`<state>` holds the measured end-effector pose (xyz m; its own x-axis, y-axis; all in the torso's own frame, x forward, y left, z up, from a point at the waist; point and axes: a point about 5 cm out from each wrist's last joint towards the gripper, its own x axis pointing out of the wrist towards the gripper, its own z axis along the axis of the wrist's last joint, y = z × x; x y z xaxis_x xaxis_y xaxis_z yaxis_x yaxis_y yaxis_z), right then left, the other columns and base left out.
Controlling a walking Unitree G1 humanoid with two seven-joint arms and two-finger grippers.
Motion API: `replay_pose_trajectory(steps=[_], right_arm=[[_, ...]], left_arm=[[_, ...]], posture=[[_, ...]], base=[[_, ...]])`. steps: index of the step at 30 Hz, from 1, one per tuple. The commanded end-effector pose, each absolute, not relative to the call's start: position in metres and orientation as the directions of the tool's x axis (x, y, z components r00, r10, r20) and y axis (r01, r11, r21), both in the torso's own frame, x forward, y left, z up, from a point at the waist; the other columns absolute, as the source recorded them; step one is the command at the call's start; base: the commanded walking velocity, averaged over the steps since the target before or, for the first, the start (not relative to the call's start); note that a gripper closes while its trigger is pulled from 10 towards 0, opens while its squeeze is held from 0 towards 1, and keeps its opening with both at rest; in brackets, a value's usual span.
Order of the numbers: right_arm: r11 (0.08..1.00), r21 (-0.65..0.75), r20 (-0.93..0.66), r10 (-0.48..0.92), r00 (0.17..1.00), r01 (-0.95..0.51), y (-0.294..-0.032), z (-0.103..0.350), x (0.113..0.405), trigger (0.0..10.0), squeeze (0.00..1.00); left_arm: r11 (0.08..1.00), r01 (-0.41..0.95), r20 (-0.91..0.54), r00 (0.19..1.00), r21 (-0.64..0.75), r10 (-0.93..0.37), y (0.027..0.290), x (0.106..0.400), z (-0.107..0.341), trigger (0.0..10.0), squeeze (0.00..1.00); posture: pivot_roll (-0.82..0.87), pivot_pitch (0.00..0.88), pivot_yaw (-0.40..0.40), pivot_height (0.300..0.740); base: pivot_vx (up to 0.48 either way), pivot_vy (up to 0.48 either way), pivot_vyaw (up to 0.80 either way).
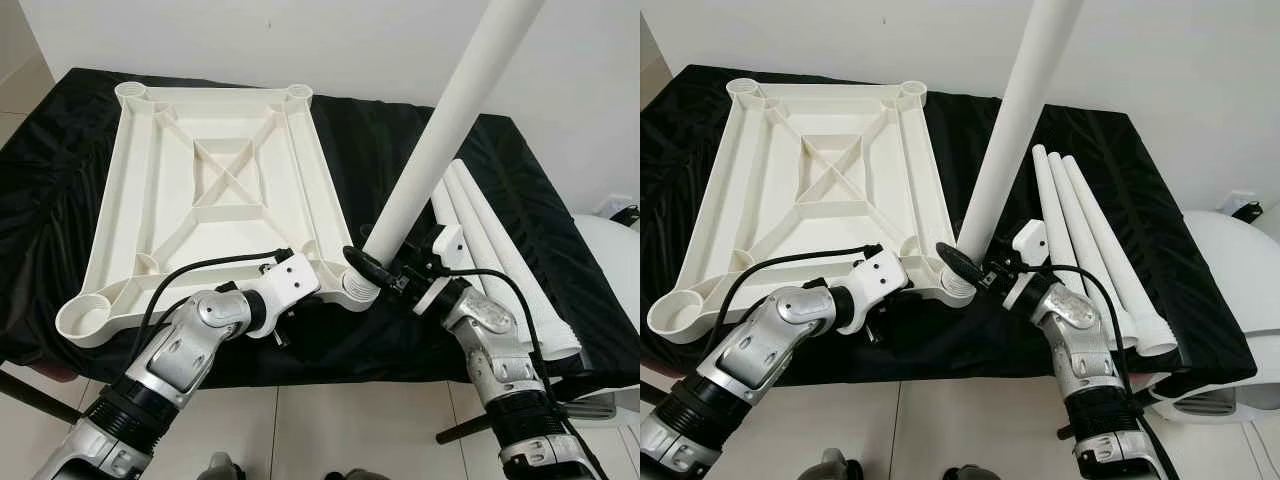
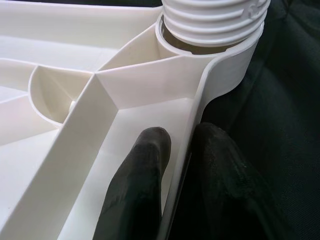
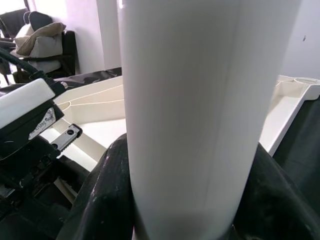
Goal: Building children table
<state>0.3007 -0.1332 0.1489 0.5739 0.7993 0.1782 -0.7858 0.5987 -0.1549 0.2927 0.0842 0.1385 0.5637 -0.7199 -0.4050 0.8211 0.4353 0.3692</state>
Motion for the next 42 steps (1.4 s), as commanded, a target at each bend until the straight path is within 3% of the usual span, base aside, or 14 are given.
replay_pose_trajectory(steps=[1, 14, 28, 42], right_arm=[[0.588, -0.074, 0.01, 0.808, 0.589, -0.806, -0.135, 0.109, 0.288, 10.0, 0.0], [0.565, -0.146, -0.023, 0.819, 0.573, -0.812, -0.131, 0.107, 0.289, 10.0, 0.0], [0.675, -0.044, -0.04, 0.736, 0.676, -0.737, -0.146, 0.096, 0.301, 10.0, 0.0], [0.67, -0.003, -0.071, 0.74, 0.669, -0.742, -0.145, 0.089, 0.304, 10.0, 0.0]], left_arm=[[0.436, 0.823, -0.424, 0.564, 0.365, -0.709, 0.084, 0.288, 0.133, 10.0, 0.0], [0.436, 0.823, -0.42, 0.562, 0.363, -0.713, 0.083, 0.286, 0.135, 10.0, 0.0], [0.433, 0.824, -0.416, 0.56, 0.366, -0.716, 0.081, 0.283, 0.139, 10.0, 0.0], [0.43, 0.824, -0.41, 0.559, 0.369, -0.721, 0.079, 0.283, 0.142, 10.0, 0.0]], posture=[[-0.02, 0.12, -0.076, 0.74], [-0.02, 0.121, -0.079, 0.74], [-0.01, 0.117, -0.076, 0.74], [-0.02, 0.118, -0.071, 0.74]], base=[[0.0, 0.0, 0.0], [0.0, 0.0, 0.0], [0.0, 0.0, 0.0], [0.0, 0.0, 0.0]])
